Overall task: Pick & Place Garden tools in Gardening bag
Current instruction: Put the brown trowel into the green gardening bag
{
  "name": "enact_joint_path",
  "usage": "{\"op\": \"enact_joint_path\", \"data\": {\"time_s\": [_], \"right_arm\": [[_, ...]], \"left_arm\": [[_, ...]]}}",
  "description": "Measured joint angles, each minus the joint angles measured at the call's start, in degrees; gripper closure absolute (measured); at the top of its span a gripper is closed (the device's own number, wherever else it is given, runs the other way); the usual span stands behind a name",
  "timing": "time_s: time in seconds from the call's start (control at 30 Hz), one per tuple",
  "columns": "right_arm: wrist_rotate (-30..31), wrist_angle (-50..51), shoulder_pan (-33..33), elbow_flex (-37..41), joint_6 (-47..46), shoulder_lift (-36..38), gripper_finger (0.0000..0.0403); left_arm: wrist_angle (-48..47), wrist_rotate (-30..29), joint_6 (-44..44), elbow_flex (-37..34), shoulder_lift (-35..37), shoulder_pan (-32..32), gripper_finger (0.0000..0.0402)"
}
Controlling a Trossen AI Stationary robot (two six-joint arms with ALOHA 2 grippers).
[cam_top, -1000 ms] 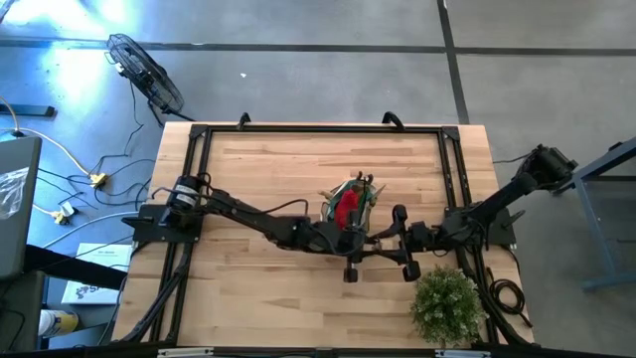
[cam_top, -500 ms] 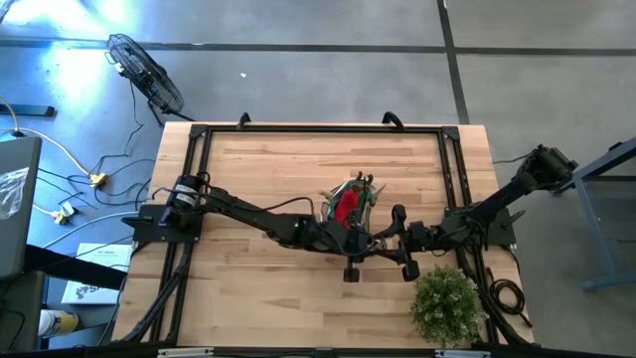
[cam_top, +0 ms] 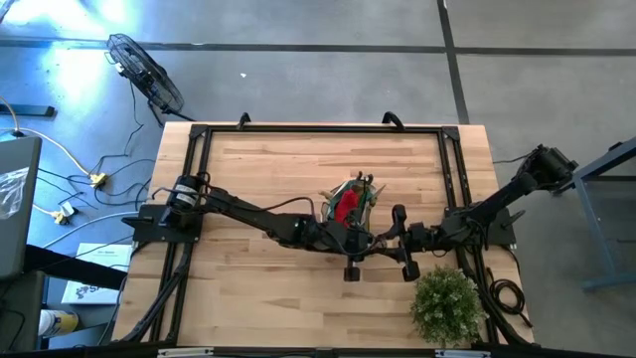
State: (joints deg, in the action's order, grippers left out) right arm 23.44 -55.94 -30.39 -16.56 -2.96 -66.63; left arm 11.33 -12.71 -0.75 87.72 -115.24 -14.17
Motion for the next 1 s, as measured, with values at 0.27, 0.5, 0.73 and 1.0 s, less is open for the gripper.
{"op": "enact_joint_path", "data": {"time_s": [0.27,0.5,0.73,1.0], "right_arm": [[0.19,0.07,0.0,0.0,3.08,0.0,0.0347],[2.52,-0.37,0.05,0.0,0.82,0.0,0.0347],[5.18,-4.16,-1.35,0.0,4.27,0.25,0.0347],[20.87,-5.44,-8.9,0.0,12.3,5.54,0.0347]], "left_arm": [[0.0,-0.1,1.48,0.0,0.0,0.02,0.0336],[-0.52,-3.76,0.6,0.0,0.0,-0.13,0.0222],[-5.91,-7.15,0.85,0.0,0.08,-0.13,0.0177],[-17.13,-7.31,1.28,0.0,3.64,-0.21,0.0175]]}}
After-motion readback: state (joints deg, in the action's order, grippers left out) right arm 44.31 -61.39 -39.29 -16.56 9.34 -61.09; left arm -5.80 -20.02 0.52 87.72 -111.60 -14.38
